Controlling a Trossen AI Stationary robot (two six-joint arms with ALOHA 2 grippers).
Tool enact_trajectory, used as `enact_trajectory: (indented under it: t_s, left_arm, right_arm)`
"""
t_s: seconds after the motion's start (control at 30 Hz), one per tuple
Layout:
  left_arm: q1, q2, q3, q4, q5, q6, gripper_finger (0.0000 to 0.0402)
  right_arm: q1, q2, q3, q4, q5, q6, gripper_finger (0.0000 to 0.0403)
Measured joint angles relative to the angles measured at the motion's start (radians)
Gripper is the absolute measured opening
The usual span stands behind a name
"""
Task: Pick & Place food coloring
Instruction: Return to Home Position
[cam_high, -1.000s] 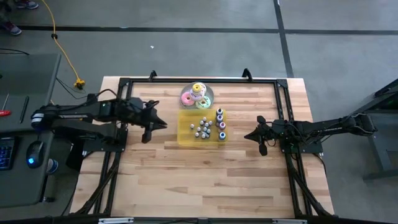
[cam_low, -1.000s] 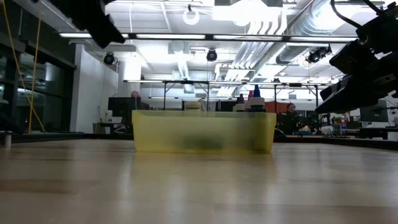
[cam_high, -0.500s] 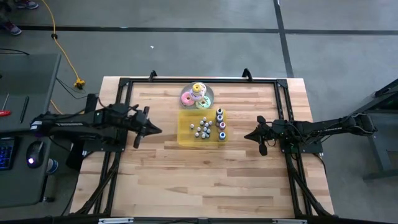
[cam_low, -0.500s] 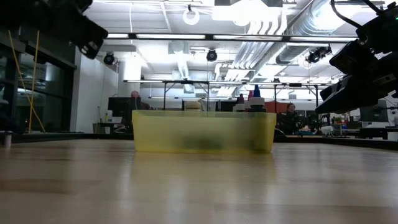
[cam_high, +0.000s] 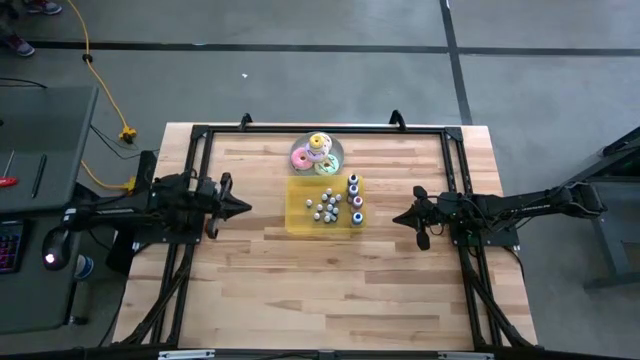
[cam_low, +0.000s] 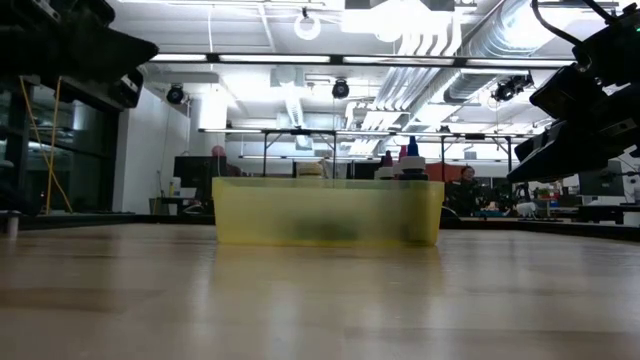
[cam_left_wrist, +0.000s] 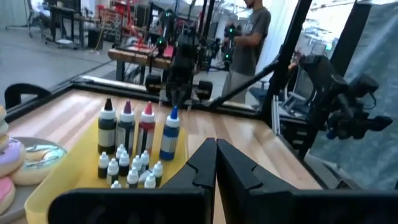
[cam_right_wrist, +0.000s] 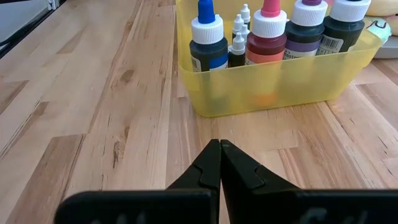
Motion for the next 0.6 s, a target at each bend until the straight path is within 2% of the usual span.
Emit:
enact_trajectory:
  t_s: [0.13, 0.23, 0.4, 0.6]
  left_arm:
    - [0.0, -0.031, -0.018, 0.011, 0.0, 0.004, 0.001]
    - [0.0, -0.061, -0.066, 0.078, 0.0, 0.0, 0.001]
    - [0.0, -0.089, -0.117, 0.101, -0.003, -0.056, 0.001]
    - [0.0, -0.094, -0.13, 0.106, -0.145, -0.075, 0.001]
  right_arm:
    - [0.0, 0.0, 0.0, 0.0, 0.0, 0.0, 0.0]
    - [0.0, 0.0, 0.0, 0.0, 0.0, 0.0, 0.0]
    - [0.0, 0.0, 0.0, 0.0, 0.0, 0.0, 0.0]
    - [0.0, 0.0, 0.0, 0.0, 0.0, 0.0, 0.0]
